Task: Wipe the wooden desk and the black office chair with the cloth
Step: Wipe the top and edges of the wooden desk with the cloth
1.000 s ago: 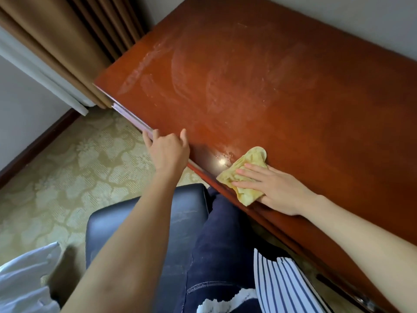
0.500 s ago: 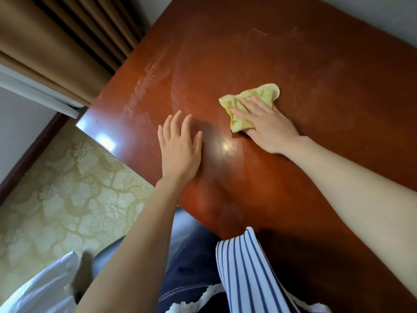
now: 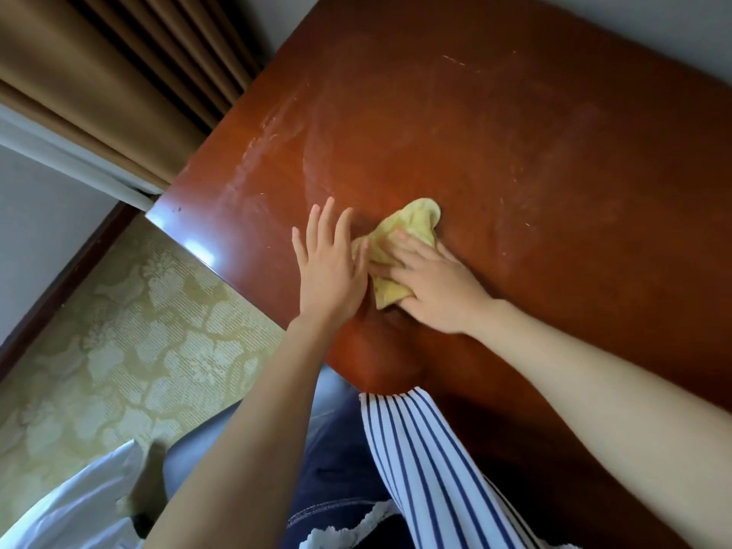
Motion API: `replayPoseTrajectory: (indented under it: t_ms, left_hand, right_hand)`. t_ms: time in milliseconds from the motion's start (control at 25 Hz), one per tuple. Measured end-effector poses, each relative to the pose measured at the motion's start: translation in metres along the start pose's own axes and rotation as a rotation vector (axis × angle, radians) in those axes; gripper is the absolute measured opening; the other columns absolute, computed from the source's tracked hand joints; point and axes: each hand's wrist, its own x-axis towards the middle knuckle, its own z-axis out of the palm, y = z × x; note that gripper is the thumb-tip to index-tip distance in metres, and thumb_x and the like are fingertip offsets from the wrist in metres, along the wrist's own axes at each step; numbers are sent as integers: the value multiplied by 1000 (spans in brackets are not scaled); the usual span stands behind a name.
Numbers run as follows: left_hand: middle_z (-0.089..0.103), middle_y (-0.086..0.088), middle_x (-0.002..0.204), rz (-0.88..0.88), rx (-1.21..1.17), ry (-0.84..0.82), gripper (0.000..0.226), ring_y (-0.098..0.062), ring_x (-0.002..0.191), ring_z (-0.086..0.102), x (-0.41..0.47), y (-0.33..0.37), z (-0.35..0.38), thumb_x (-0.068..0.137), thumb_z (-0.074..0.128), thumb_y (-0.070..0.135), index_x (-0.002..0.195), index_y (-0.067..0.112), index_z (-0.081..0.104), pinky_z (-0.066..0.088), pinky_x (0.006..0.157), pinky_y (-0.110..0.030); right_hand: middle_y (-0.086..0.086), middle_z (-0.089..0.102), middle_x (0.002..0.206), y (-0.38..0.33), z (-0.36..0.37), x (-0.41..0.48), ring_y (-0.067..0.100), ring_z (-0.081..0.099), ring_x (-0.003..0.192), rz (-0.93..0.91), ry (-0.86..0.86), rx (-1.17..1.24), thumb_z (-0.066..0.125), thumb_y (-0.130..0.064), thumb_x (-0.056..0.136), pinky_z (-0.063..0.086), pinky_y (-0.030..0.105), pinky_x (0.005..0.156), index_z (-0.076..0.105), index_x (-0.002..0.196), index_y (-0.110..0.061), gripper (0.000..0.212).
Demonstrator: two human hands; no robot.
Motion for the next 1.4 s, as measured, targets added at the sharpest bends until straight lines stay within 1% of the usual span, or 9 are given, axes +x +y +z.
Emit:
replayPoseTrajectory:
  t_ms: [160,320,520,680,800,920,1040,1240,1400]
  left_hand:
    - [14,-6,158,53,3,-47,50,-22,147,0,-36,31,18,101,33,37,146,14,30,-5,116,-47]
    - [12,-5,159,111,38,-78,52,-22,147,-3,-62,58,34,100,33,37,147,14,27,-7,115,-47]
    - [6,-4,160,159,86,-132,55,-23,146,-8,-65,88,47,101,31,40,149,15,22,-13,114,-46]
    - [4,-3,160,217,139,-149,57,-23,146,-9,-42,107,49,100,30,42,150,15,20,-16,112,-44]
    - [1,-4,160,241,227,-167,61,-24,146,-11,-20,111,50,99,29,44,151,16,15,-18,110,-45]
    - [-4,-8,160,198,403,-209,66,-30,145,-15,0,107,52,99,24,49,152,15,4,-19,109,-51]
    - [0,-6,160,197,479,-299,61,-28,146,-9,14,103,50,101,18,46,152,16,3,-14,110,-56]
    - [3,-4,160,265,468,-395,54,-25,147,4,28,97,40,103,23,34,152,20,6,-2,114,-52]
    - [5,-1,160,272,456,-450,53,-23,146,8,38,94,34,101,27,25,151,22,9,4,115,-51]
  right_hand:
    - [-9,36,148,-6,23,-72,12,15,142,-91,23,27,46,-31,93,4,35,116,45,139,-31,46]
    - [-4,50,137,12,31,-133,17,33,136,-83,52,-38,54,-25,89,23,40,116,57,130,-26,41]
    - [-3,55,134,57,15,-176,19,45,129,54,118,-68,67,-22,82,32,41,109,61,126,-27,45]
    - [-4,50,139,109,-10,-178,20,40,132,241,201,-79,65,-22,85,31,41,108,54,132,-32,49]
    - [-5,41,146,144,-26,-167,17,29,139,368,241,-78,56,-27,90,30,44,108,44,139,-36,51]
    - [-10,19,156,173,-37,-146,13,7,144,488,217,-82,42,-36,96,19,44,114,24,146,-41,54]
    - [-9,5,159,191,-49,-113,14,-7,145,605,218,-52,30,-41,100,6,44,118,12,148,-42,52]
    - [-5,3,160,181,-58,-52,23,-9,146,693,220,23,24,-46,100,-1,49,117,17,148,-40,49]
    - [-7,16,158,134,-50,-31,18,0,146,470,224,86,38,-38,97,-1,49,117,36,142,-40,45]
